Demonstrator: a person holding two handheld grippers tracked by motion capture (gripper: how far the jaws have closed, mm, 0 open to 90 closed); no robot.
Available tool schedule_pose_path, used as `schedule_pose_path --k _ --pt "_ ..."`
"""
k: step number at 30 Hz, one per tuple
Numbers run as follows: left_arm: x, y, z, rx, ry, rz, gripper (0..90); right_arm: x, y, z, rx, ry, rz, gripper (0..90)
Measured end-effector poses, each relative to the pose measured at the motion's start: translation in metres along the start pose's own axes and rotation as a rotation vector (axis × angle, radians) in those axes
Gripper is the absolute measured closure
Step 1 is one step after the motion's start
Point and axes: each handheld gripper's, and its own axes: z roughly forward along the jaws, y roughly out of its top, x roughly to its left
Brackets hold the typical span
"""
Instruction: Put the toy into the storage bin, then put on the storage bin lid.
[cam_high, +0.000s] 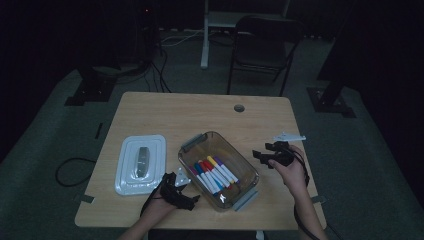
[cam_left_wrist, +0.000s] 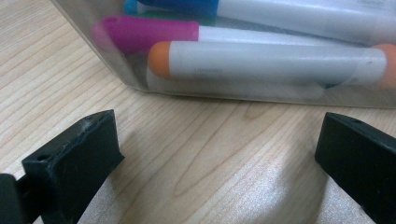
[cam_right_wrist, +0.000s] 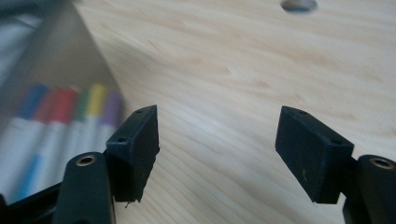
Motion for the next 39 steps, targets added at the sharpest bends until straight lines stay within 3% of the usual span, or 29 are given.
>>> schedule_pose_path --k 7,13,17,20,24,28,39 --pt "0.000 0.000 0.000 0.000 0.000 0.000 0.5 -0.012 -0.029 0.013 0.042 -0.041 0.053 29.5" --pt "0.000 0.000 0.000 0.000 0.000 0.000 0.5 -0.013 -0.052 0.024 0.062 -0.114 0.051 27.4" --pt "0.000 0.000 0.000 0.000 0.000 0.000 0.5 -0.013 -0.063 0.030 0.052 -0.136 0.057 25.3" --pt "0.000 0.000 0.000 0.000 0.000 0.000 0.5 -0.012 -0.065 0.030 0.046 -0.163 0.051 25.1" --pt "0.000 0.000 0.000 0.000 0.000 0.000 0.5 -0.007 -0.067 0.030 0.061 -0.202 0.008 21.3" --pt "0.000 0.000 0.000 0.000 0.001 0.000 0.5 -0.006 -0.067 0.032 0.087 -0.179 -0.036 12.6" --pt "-0.001 0.000 0.000 0.001 0.005 -0.005 0.5 -0.006 -0.071 0.027 0.087 -0.193 -0.023 12.3"
